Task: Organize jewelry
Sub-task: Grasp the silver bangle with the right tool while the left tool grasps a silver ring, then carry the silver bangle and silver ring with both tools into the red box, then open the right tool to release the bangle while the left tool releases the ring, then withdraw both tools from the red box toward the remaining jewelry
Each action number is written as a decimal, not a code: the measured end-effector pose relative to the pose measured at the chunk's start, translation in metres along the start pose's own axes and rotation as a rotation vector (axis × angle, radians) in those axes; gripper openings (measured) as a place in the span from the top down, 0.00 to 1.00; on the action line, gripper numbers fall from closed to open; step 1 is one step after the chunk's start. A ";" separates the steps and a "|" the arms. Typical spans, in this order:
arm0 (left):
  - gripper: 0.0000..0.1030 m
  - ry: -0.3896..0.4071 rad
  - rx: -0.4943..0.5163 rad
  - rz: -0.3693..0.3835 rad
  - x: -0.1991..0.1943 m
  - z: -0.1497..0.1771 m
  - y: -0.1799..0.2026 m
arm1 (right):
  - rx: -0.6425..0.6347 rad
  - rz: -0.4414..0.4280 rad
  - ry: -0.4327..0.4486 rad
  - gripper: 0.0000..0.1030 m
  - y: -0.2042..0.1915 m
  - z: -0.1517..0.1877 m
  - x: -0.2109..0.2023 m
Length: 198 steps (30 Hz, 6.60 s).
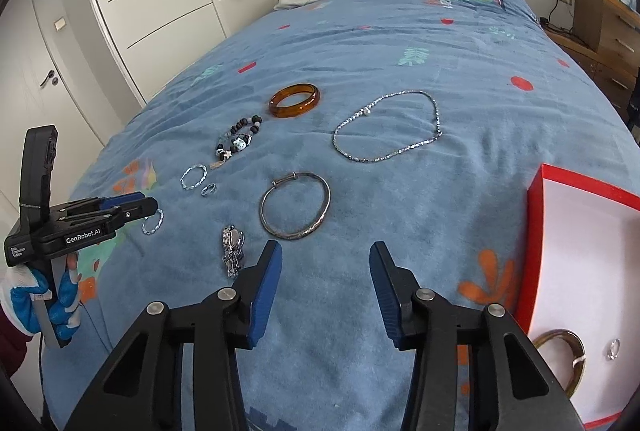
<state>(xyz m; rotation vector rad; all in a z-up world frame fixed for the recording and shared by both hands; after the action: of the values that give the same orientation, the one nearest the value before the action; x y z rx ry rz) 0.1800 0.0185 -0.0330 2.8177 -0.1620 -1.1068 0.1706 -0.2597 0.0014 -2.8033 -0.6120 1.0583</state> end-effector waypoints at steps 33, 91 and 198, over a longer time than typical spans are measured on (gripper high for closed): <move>0.82 -0.054 -0.033 0.031 0.081 -0.003 0.021 | 0.053 -0.029 -0.073 0.81 0.006 0.000 0.105; 0.82 0.008 0.182 0.375 0.017 -0.023 0.320 | 0.137 0.355 0.157 0.95 0.191 -0.002 -0.137; 0.66 0.269 0.032 -0.130 -0.236 -0.007 -0.053 | -0.062 0.203 0.385 0.43 -0.039 -0.031 -0.244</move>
<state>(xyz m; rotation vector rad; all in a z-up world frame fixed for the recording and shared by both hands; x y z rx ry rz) 0.0163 0.1040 0.1232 3.0057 0.0282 -0.7394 0.0116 -0.3179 0.1839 -3.0516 -0.3286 0.4994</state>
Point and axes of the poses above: each gripper's, at about its wrist camera, not at the fingertips, and x roughly the way its jaws point, y to its right, z to its underside, the point moved 1 cm from there along x, roughly the way its jaws point, and after that the axes turned 12 degrees about y, right-handed, at the moved point
